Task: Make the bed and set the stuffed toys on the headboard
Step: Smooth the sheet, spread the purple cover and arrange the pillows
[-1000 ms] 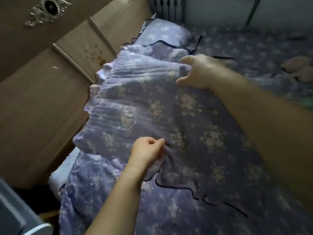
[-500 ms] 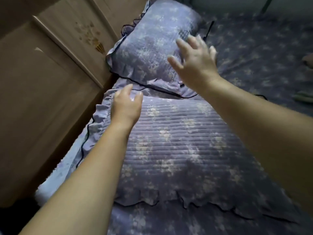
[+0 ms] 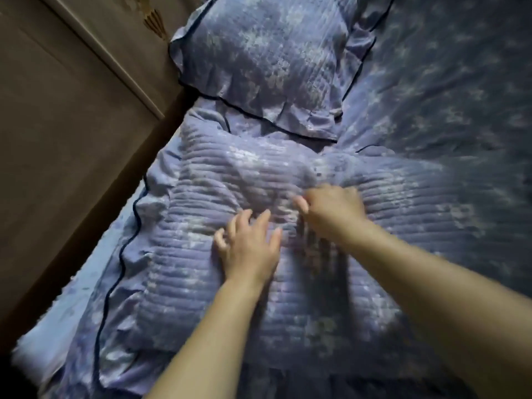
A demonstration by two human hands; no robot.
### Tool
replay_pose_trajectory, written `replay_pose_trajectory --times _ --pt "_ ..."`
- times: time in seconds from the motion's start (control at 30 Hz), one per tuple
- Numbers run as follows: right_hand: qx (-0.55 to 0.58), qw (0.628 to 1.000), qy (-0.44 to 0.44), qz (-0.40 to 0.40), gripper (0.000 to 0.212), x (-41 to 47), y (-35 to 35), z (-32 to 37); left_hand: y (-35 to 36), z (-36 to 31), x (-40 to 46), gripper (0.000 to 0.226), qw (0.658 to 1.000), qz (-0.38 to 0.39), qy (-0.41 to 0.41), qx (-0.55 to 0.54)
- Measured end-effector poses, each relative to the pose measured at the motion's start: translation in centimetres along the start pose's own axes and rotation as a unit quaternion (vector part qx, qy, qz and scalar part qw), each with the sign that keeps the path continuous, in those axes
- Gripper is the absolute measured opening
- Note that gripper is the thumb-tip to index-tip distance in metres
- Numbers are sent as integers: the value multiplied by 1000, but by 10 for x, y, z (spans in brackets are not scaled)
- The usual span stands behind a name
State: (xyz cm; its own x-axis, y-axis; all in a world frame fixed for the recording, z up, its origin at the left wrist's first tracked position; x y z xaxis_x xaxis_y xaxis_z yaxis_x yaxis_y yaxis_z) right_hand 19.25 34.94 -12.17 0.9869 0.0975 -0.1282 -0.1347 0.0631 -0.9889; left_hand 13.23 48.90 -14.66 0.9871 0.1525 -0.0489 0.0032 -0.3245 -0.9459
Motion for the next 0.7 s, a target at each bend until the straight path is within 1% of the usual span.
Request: replay_pose_trajectory --times 0.07,0.1,0.13,0.17,0.2,0.23,0.27,0.3,0.33,0.37,0.4,0.43,0.47,0.5,0.53,0.57,0.6,0.63,0.67,0.7 --pt "43 991 3 -129 44 41 -46 9 -34 -4 31 54 985 -150 -17 -82" --pt "72 978 10 -198 46 53 -64 13 -46 -3 39 50 972 -220 -15 -79" --pt "113 958 12 -263 49 59 -75 16 -55 3 44 50 957 -284 -19 -51" --pt "152 934 19 -323 51 59 -81 19 -62 10 45 52 948 -317 -32 -23" --pt "164 921 27 -351 52 59 -73 22 -59 21 47 55 949 -309 -57 -4" --pt "153 930 18 -334 53 57 -54 26 -48 32 46 58 965 -246 -89 9" --pt "119 966 -11 -231 54 52 -19 37 -26 46 42 60 985 -126 -113 33" --pt "58 995 -44 -71 56 39 24 47 -4 56 35 62 992 3 -115 55" --pt "17 996 -74 56 57 29 55 53 10 66 31 61 988 86 -115 49" --pt "10 992 -90 89 56 30 67 55 12 72 32 59 987 111 -115 28" --pt "31 994 -75 71 53 40 59 55 3 76 37 56 990 86 -115 -2" --pt "69 996 -59 3 49 52 39 58 -16 79 42 53 993 -13 -115 -30" --pt "100 988 -32 -109 48 61 14 57 -33 79 42 52 983 -136 -117 -23" --pt "119 971 -6 -208 50 67 1 57 -40 79 41 52 972 -201 -122 5" --pt "145 960 -9 -240 52 69 -3 63 -37 76 39 53 975 -181 -128 17" --pt "134 973 -48 -180 54 69 11 74 -20 75 38 54 988 -81 -129 33" --pt "97 987 -105 -74 55 66 34 88 -1 74 35 54 990 27 -131 41" --pt "63 988 -138 25 53 67 49 96 4 76 37 54 985 81 -149 34" --pt "67 989 -128 29 49 79 44 95 1 79 44 53 985 69 -155 18" --pt "94 990 -99 -39 45 96 23 91 -14 81 52 52 990 -20 -138 -6"
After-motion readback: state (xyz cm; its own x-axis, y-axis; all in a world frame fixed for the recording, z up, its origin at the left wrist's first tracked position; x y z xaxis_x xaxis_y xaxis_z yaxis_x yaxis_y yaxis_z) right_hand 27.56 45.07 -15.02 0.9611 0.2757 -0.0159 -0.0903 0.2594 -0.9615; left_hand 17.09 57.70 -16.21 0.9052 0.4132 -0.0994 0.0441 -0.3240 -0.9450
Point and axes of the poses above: each hand's wrist, its own x-axis towards the middle knuckle, its own y-axis out of the palm, z = x × y, the point moved 5 cm from there along x, towards the middle knuckle, and after that the axes turned 11 degrees about -z, right-handed, at the moved point
